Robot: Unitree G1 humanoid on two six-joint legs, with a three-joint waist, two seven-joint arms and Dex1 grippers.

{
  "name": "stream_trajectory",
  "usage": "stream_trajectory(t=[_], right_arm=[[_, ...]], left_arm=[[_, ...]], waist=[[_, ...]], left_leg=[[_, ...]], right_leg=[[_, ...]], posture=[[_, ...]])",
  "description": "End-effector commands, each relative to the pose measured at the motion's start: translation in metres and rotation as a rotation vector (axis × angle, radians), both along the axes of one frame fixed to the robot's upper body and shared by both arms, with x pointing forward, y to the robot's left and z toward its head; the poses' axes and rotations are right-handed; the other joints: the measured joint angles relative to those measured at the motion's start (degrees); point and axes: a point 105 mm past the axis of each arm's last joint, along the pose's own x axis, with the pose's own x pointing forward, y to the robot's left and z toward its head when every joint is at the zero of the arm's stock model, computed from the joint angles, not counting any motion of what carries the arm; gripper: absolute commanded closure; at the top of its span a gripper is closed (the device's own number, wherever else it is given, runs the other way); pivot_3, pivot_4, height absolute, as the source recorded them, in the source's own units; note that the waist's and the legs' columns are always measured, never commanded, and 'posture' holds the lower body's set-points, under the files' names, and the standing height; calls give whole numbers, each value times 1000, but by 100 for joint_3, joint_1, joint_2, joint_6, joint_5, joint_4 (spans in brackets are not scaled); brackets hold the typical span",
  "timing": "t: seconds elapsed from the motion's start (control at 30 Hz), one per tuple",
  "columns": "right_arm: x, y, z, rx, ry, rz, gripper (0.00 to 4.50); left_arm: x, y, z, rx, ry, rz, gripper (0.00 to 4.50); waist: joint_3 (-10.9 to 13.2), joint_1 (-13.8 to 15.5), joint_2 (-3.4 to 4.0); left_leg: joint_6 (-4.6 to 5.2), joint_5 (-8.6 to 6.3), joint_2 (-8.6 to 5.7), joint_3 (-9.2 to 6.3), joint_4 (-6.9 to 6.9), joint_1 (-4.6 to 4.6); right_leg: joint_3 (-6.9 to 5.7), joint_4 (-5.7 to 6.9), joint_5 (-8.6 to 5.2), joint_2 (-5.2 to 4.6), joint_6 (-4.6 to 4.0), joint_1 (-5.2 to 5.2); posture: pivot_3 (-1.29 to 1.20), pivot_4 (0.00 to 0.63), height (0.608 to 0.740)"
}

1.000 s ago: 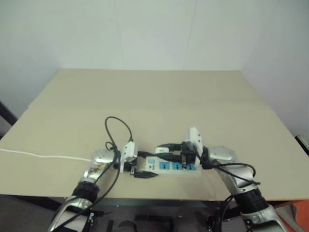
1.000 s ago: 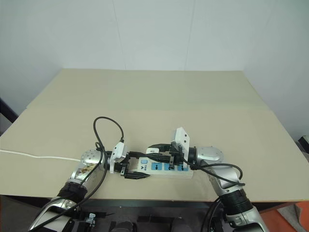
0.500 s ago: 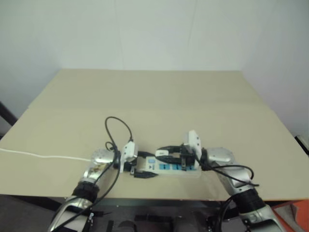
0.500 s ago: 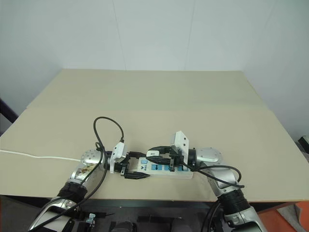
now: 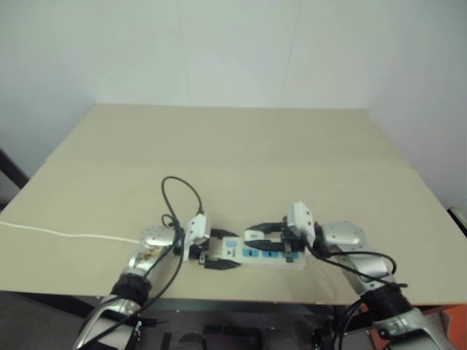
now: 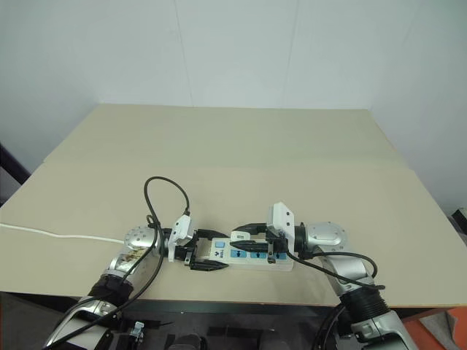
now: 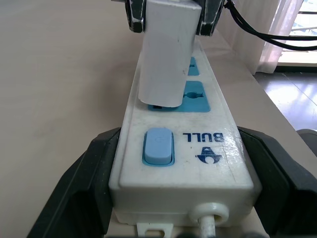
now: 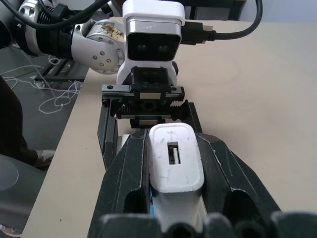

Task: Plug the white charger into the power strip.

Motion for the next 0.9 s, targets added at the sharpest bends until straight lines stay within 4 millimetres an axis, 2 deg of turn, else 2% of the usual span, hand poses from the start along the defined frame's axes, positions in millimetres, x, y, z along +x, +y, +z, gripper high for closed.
stream_trajectory(t=[0.03, 0.17, 0.4, 0.73, 0.9], right_arm=[[1, -3, -31, -133, 93, -15, 3344], [0, 11, -34, -149, 102, 20, 3344], [2, 10, -38, -160, 125, 11, 3344], [1, 16, -29, -161, 131, 23, 65], [1, 12, -25, -178, 124, 20, 65]], left_arm=[[0, 11, -11, 47, 32, 30, 1226], [0, 10, -10, 46, 29, 31, 1226], [0, 14, -10, 50, 28, 39, 1226], [1, 12, -10, 47, 29, 42, 1226], [1, 12, -10, 45, 30, 43, 1226]], waist=[[-2, -8, -1], [-24, -24, -7], [-54, -53, -5], [-59, -48, -8], [-59, -47, -8]], left_leg=[[0, 0, 0, 0, 0, 2], [0, 0, 3, 0, -2, 9], [0, 0, 8, 1, -7, 22], [1, -1, 9, 3, -8, 14], [1, -1, 8, 3, -9, 14]], right_leg=[[0, 1, 0, 1, 0, 0], [0, 3, 0, 3, -1, 3], [4, 4, -2, 9, -4, 8], [6, 2, -3, 9, -5, 1], [6, 1, -3, 9, -5, 0]], posture=[[0, 150, 740], [0, 150, 740], [0, 150, 740], [0, 150, 740], [0, 150, 740]])
